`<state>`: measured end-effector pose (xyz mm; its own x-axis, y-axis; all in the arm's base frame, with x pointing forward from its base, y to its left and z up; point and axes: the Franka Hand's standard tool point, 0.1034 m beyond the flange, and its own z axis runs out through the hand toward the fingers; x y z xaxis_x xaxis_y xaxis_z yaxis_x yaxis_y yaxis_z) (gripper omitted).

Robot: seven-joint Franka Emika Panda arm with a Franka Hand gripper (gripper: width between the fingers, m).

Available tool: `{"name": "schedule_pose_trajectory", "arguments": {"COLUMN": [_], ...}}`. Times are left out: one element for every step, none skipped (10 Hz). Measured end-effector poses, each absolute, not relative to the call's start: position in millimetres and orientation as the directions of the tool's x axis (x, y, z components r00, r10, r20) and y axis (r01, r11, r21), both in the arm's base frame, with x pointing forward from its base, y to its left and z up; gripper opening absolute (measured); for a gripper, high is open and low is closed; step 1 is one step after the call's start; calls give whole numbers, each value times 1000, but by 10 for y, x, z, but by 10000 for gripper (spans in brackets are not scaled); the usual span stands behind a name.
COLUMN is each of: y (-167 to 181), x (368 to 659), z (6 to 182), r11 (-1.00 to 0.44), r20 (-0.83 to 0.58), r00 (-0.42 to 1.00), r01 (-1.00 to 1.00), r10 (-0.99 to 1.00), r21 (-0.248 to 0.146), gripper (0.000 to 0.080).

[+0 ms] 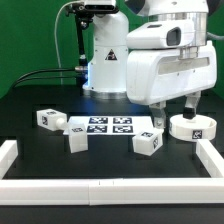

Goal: Assemble stool

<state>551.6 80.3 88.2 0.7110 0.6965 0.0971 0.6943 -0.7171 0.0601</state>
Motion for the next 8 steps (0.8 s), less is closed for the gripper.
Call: {"name": "schedule_pose_trajectory", "arguments": {"y": [804,807,807,802,774,730,695,692], "x": [5559,5570,5567,5565,5519,5435,5343,5329], "z": [883,880,877,875,876,871,812,799], "r11": [-714,-724,-729,-729,-846,-895,-944,-958], "r20": [100,102,102,102,117,118,121,117], "r00": [707,717,722,723,839,888,937,952], "r01": [697,687,682,682,533,446,331,287], "r10": [700,689,684,684,532,445,329,283], "r21": [62,61,59,59,31,21,-3,-18], "gripper": [650,650,650,650,650,650,650,650]}}
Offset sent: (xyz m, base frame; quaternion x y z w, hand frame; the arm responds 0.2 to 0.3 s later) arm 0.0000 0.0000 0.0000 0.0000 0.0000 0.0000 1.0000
